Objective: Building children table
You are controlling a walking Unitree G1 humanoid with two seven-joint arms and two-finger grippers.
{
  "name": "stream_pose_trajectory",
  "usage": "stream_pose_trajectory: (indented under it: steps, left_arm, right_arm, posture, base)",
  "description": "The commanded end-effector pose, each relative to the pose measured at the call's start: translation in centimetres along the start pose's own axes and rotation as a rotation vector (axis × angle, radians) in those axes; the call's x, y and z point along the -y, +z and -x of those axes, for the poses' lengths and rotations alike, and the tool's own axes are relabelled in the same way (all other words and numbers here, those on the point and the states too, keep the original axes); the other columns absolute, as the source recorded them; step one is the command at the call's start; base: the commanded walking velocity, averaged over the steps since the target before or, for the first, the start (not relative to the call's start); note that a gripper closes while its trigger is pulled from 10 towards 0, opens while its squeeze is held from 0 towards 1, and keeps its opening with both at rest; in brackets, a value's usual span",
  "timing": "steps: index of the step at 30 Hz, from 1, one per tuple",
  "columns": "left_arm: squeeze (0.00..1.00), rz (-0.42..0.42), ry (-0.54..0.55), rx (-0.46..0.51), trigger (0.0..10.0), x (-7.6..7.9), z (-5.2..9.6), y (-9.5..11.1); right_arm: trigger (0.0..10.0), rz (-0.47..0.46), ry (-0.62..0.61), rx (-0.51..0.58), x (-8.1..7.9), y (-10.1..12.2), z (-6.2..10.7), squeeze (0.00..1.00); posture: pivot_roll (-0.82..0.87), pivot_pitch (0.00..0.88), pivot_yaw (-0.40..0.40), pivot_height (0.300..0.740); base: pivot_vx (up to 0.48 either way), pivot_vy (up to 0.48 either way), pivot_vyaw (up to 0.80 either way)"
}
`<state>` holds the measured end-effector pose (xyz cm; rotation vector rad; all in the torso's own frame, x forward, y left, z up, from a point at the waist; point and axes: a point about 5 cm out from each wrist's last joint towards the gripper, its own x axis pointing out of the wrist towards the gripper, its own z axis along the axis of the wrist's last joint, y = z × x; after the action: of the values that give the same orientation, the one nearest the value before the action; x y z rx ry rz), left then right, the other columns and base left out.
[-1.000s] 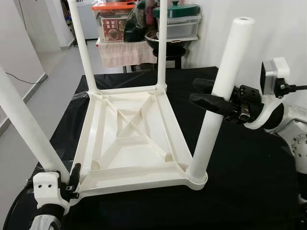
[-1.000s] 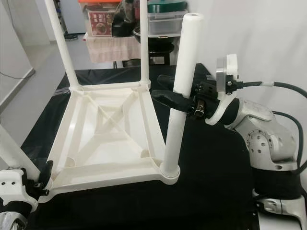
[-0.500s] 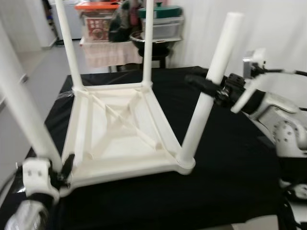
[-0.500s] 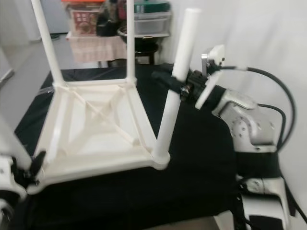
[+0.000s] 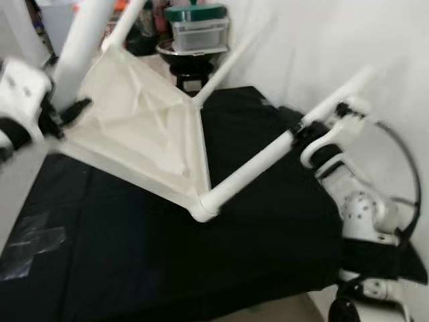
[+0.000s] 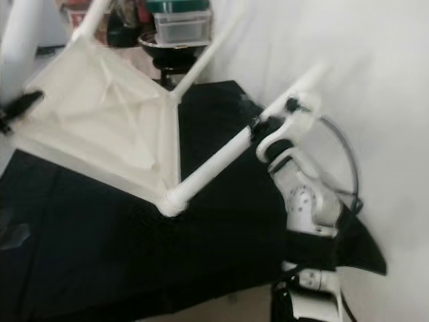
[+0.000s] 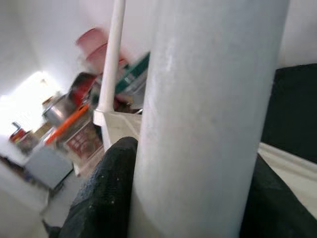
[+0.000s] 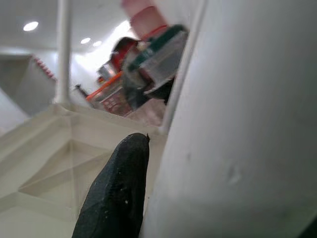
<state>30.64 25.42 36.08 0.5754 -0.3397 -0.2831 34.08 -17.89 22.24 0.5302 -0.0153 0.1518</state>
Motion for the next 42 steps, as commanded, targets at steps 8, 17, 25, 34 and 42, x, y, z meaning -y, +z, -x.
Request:
stream_pose_trajectory:
  steps: [8,17,25,34,42]
  left_arm:
    - [0.00,0.106,-0.293,0.661,0.0,3.2,-4.8,15.4]
    - [1.00,0.231,-0.534,0.649,10.0,6.9,-6.3,15.0]
    - [1.00,0.270,-0.630,0.623,10.0,7.5,-6.4,14.8]
    - [1.00,0.262,-0.659,0.613,10.0,7.9,-6.0,14.4]
    - [1.00,0.258,-0.706,0.606,10.0,8.5,-5.1,13.9]
  right_arm:
    - [0.0,-0.065,-0.232,-0.592,-1.5,-14.7,-1.2,0.00]
    - [0.0,-0.092,-0.410,-0.556,0.5,-15.0,-2.0,0.00]
    - [1.6,-0.128,-0.467,-0.636,1.7,-16.6,-1.2,0.00]
    - [10.0,-0.101,-0.545,-0.713,2.7,-17.7,-0.2,1.00]
    - [10.0,-0.250,-0.554,-0.685,3.0,-17.4,1.2,1.00]
  posture:
    - [-0.01,0.024,0.136,0.740]
    - [-0.02,0.082,0.158,0.740]
    - [-0.01,0.120,0.154,0.740]
    - [-0.01,0.128,0.135,0.740]
    - [-0.02,0.132,0.113,0.740]
  base:
    - [0.000,0.000,0.00]
    - [0.000,0.000,0.00]
    - [0.000,0.000,0.00]
    - [0.000,0.000,0.00]
    - [0.000,0.000,0.00]
